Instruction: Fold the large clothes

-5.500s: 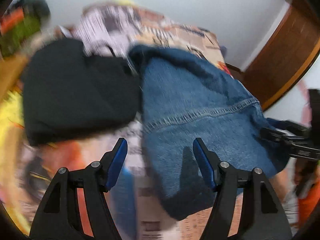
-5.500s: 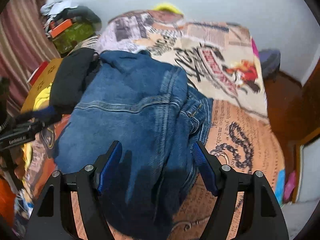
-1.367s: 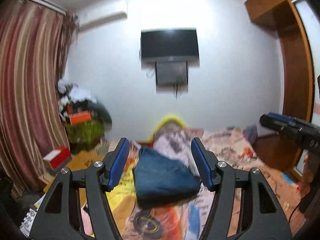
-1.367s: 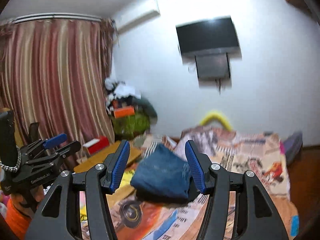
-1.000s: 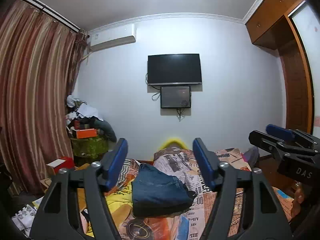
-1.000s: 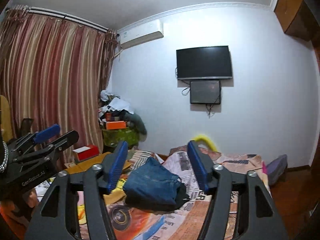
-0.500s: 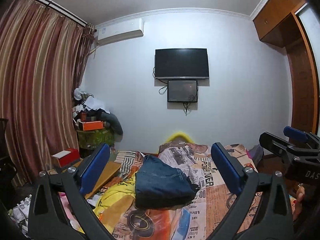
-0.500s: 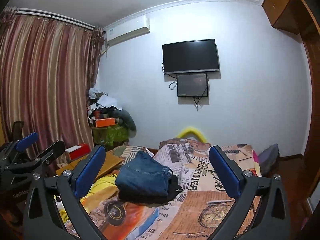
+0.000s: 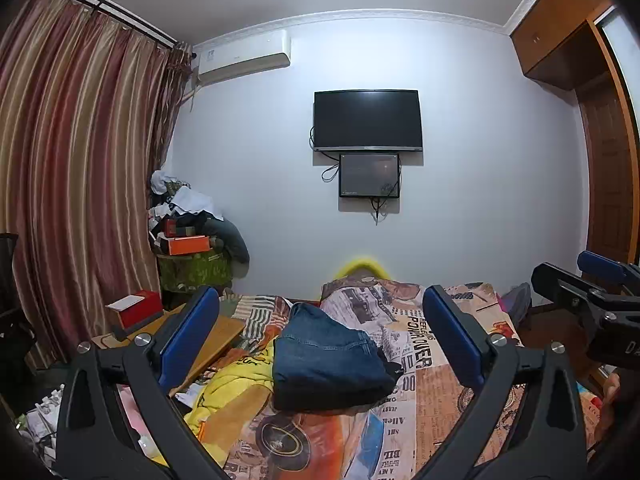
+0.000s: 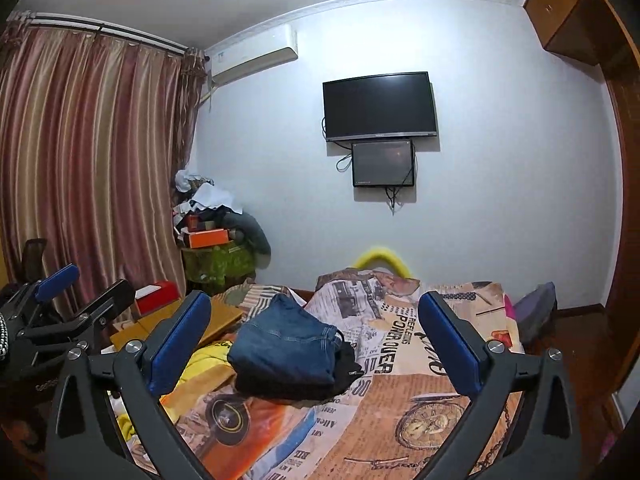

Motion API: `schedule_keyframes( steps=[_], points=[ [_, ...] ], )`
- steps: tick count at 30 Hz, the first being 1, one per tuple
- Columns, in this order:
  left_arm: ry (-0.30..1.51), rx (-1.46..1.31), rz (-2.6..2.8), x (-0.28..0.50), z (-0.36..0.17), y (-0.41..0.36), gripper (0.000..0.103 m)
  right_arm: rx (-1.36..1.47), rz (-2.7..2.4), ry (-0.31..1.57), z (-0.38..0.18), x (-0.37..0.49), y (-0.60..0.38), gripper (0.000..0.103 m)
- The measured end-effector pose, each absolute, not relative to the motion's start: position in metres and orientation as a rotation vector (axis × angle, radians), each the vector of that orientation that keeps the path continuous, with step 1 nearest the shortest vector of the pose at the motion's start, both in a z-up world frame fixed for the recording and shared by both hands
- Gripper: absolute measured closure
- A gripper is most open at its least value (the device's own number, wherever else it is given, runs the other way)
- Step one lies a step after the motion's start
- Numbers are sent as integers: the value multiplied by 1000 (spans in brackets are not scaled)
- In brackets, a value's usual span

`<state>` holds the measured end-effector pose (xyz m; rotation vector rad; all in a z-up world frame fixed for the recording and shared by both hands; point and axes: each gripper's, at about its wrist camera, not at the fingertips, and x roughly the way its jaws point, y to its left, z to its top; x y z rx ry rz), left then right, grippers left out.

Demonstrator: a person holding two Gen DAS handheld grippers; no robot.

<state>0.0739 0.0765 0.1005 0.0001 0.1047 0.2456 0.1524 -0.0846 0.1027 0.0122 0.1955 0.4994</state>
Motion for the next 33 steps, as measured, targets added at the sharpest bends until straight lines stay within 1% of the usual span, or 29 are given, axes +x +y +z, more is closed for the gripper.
schedule_keyframes(
  steps=[33],
  points=[
    [143, -40, 251, 83, 95, 75, 1, -2, 506, 222, 103, 150, -86, 0]
  ],
)
